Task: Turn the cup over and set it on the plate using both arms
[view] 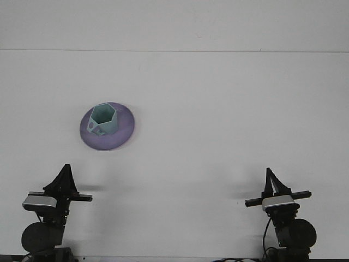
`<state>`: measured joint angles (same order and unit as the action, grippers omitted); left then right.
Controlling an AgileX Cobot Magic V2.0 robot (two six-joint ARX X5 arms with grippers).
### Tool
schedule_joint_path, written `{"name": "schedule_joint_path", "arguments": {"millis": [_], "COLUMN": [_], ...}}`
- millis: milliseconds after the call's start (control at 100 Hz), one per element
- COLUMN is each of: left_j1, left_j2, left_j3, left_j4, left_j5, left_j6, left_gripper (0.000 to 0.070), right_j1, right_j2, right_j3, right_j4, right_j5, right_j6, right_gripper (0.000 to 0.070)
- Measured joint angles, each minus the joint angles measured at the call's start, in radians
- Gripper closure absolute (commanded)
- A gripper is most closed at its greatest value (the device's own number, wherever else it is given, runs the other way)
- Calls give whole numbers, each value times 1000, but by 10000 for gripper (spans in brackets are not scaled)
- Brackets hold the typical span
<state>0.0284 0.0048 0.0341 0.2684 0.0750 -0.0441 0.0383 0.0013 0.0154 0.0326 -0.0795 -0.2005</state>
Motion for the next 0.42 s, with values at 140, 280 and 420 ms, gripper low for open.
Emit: {"name": "schedule_joint_path", "arguments": {"millis": [140,280,420], "left_j1": [0,0,0], "left_j2": [0,0,0], "left_j3": [0,0,0], "left_j4": [1,0,0], "left_j5": [0,0,0], "left_j6": [0,0,0], "left_gripper": [687,686,686], "right_j1": [0,1,1], "right_j2": [0,0,0], "right_j3": [0,0,0], "right_j4": [24,29,29], "right_j5": [0,0,0], "right_j6": [-2,-2,-2], "right_gripper": [700,700,700]}}
